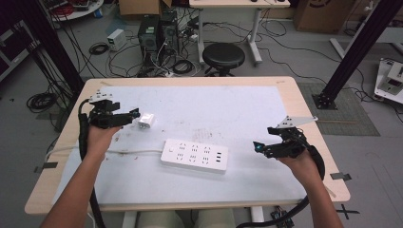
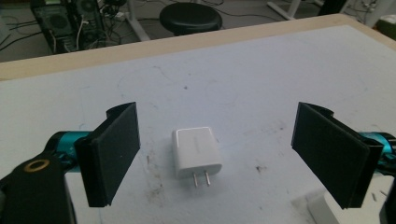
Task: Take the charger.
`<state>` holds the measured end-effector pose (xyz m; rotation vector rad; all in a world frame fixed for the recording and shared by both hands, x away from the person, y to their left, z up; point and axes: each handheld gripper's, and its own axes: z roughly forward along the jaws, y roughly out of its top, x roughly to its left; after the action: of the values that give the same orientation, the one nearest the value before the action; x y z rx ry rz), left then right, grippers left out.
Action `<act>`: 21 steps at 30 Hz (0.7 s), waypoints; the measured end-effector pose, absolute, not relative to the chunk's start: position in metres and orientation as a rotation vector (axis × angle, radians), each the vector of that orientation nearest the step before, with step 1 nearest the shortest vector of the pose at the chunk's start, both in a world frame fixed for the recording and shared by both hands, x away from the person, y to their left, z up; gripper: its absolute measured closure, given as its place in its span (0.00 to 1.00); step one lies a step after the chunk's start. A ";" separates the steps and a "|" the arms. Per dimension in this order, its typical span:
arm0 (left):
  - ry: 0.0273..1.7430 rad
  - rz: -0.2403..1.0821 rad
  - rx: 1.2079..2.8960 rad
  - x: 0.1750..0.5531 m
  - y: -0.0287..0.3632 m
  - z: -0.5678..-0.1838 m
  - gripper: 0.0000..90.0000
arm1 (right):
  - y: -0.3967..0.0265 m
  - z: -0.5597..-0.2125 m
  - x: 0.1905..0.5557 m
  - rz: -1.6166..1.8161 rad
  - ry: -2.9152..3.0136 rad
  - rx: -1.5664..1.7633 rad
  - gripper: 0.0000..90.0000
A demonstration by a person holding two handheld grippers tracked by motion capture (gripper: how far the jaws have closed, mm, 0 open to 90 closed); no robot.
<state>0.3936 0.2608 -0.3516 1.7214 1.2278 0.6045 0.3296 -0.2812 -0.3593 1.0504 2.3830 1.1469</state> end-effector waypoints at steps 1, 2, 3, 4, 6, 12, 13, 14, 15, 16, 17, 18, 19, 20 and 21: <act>1.232 0.608 1.729 0.396 0.260 -0.353 0.17 | -0.280 -0.359 0.330 1.142 2.386 1.056 0.19; 1.242 0.611 1.738 0.398 0.259 -0.355 0.17 | -0.280 -0.359 0.330 1.142 2.386 1.056 0.19; 1.278 0.616 1.751 0.401 0.257 -0.358 0.17 | -0.280 -0.359 0.330 1.142 2.387 1.052 0.19; 1.278 0.616 1.751 0.401 0.257 -0.358 0.17 | -0.281 -0.358 0.330 1.140 2.382 1.058 0.19; 1.299 0.620 1.743 0.403 0.256 -0.360 0.17 | -0.281 -0.358 0.331 1.139 2.382 1.063 0.19; 1.372 0.639 1.725 0.408 0.251 -0.365 0.18 | -0.279 -0.361 0.333 1.131 2.387 1.055 0.19; 1.389 0.644 1.712 0.408 0.250 -0.367 0.18 | -0.278 -0.361 0.333 1.132 2.388 1.063 0.19; 1.405 0.648 1.705 0.409 0.249 -0.369 0.18 | -0.278 -0.361 0.333 1.126 2.390 1.059 0.19; 1.423 0.650 1.700 0.410 0.248 -0.371 0.18 | -0.277 -0.361 0.333 1.129 2.391 1.058 0.19; 1.437 0.644 1.703 0.411 0.248 -0.374 0.18 | -0.277 -0.361 0.333 1.133 2.387 1.059 0.19; 1.446 0.639 1.707 0.412 0.247 -0.376 0.18 | -0.277 -0.361 0.333 1.133 2.385 1.062 0.19; 1.451 0.640 1.711 0.413 0.246 -0.379 0.18 | -0.277 -0.360 0.333 1.131 2.387 1.061 0.19; 1.451 0.640 1.711 0.413 0.246 -0.379 0.18 | -0.277 -0.360 0.333 1.131 2.387 1.061 0.19; 1.457 0.640 1.725 0.415 0.243 -0.383 0.18 | -0.277 -0.360 0.333 1.132 2.388 1.054 0.19; 1.459 0.645 1.724 0.417 0.242 -0.385 0.18 | -0.277 -0.360 0.333 1.136 2.386 1.059 0.19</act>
<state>0.4170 0.2418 -0.3846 1.7241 1.4594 0.6454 0.3333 -0.2774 -0.3601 1.0587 2.3860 1.1362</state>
